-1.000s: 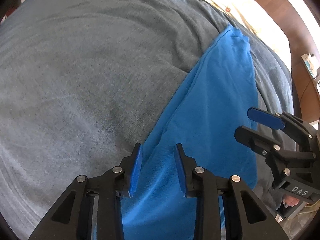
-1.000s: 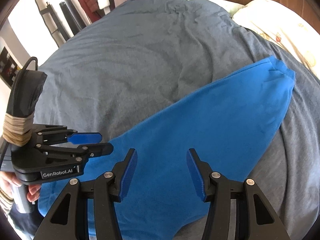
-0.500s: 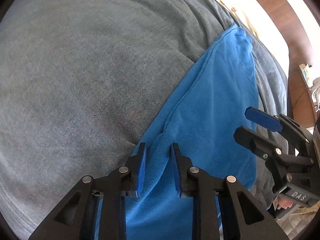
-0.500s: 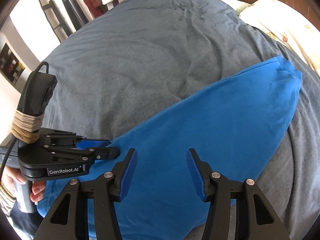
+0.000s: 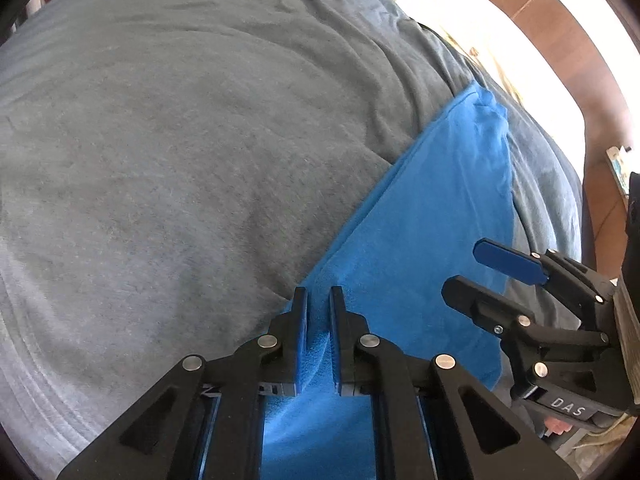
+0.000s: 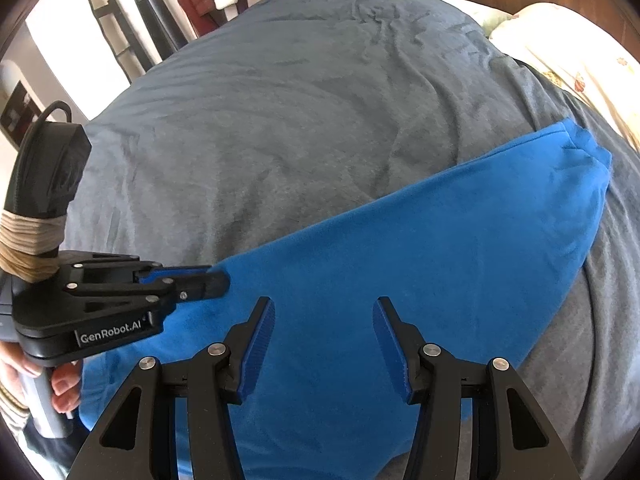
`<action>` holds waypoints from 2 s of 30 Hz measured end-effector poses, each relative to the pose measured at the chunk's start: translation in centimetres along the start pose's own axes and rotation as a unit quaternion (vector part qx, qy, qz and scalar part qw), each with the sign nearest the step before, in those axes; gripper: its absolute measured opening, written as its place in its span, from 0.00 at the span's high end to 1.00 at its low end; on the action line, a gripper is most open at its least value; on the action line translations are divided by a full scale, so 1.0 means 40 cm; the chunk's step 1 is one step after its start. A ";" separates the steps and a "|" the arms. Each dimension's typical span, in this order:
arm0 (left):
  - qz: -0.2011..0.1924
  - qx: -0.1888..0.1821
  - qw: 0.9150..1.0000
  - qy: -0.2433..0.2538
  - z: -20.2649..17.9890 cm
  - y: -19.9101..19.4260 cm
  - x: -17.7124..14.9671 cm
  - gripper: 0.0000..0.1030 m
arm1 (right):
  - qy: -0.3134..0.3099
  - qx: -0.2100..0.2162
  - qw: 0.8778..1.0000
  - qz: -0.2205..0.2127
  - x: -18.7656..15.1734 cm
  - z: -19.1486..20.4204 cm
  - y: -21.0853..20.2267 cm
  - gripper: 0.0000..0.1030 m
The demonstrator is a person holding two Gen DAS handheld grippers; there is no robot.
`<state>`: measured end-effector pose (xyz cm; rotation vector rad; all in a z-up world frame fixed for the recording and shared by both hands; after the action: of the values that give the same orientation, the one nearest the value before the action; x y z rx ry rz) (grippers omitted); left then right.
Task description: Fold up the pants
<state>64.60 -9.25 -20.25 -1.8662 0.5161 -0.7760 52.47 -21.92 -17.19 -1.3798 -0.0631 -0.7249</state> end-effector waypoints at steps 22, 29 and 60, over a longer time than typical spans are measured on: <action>-0.007 0.051 0.999 -0.016 0.039 -0.025 0.008 0.62 | -0.005 -0.009 1.000 -0.001 0.018 0.015 0.024 0.49; -0.039 0.061 0.997 -0.018 0.012 -0.151 -0.021 0.62 | -0.001 0.003 1.000 -0.012 0.023 0.032 -0.019 0.49; -0.004 0.023 1.000 -0.004 0.112 -0.125 -0.221 0.65 | -0.046 0.007 0.999 -0.001 -0.173 0.239 -0.067 0.49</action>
<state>61.62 1.40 -19.46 -1.8286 0.4819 -0.7780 49.21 -10.37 -15.83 -1.3985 -0.1412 -0.6612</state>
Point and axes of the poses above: each gripper's, at about its wrist camera, not at the fingertips, and y roughly the way its jaws point, z to its left, x to its top, the point moved 7 cm from there along y, roughly the way its jaws point, and after that the axes turned 5 degrees about y, right-handed, at the moved point
